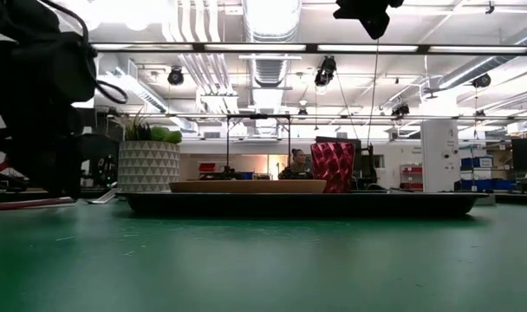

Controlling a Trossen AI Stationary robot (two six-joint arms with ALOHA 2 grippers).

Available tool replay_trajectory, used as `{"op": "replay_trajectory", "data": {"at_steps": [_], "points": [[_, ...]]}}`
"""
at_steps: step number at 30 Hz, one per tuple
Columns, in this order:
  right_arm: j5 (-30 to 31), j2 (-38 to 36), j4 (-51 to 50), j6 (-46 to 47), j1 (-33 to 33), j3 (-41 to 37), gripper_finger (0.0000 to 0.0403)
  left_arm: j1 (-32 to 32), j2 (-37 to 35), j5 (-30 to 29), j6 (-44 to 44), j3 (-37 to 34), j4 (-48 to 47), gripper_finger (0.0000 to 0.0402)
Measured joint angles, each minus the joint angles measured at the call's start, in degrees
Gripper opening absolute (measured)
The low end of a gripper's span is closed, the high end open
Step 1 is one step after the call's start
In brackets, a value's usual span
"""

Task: Pick and place plate/cup/fork/spoon on tray
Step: Put the pink fork on the dark green serving tray to the right of the orange plate

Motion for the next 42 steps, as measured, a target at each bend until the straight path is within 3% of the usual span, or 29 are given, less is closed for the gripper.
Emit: {"op": "replay_trajectory", "data": {"at_steps": [10, 14, 20, 28, 36, 42], "points": [[0.0, 0.0, 0.1, 0.0, 0.0, -0.1, 0.0088, 0.0, 2.1, -1.4, -1.4, -3.8, 4.2, 0.0142], [0.0, 0.0, 0.0, 0.0, 0.0, -0.6, 0.0086, 0.0, 3.8, -1.0, -2.8, -5.0, 5.8, 0.0115], [0.0, 0.0, 0.0, 0.0, 0.0, -0.8, 0.0091, 0.0, 4.3, -1.5, -2.9, -4.4, 5.7, 0.0037], [0.1, 0.0, 0.5, 0.4, 1.0, -2.4, 0.0084, -1.1, 1.8, -4.5, -1.4, 0.3, 1.1, 0.0032], [0.0, 0.0, 13.2, 0.6, 2.9, -10.0, 0.0081, -3.4, 0.0, -13.5, 9.5, 10.8, -2.0, 0.0032], [0.0, 2.1, 27.0, 0.5, 3.9, -15.3, 0.0086, -7.8, 0.4, -24.3, 26.9, 20.8, 4.2, 0.0032]]}}
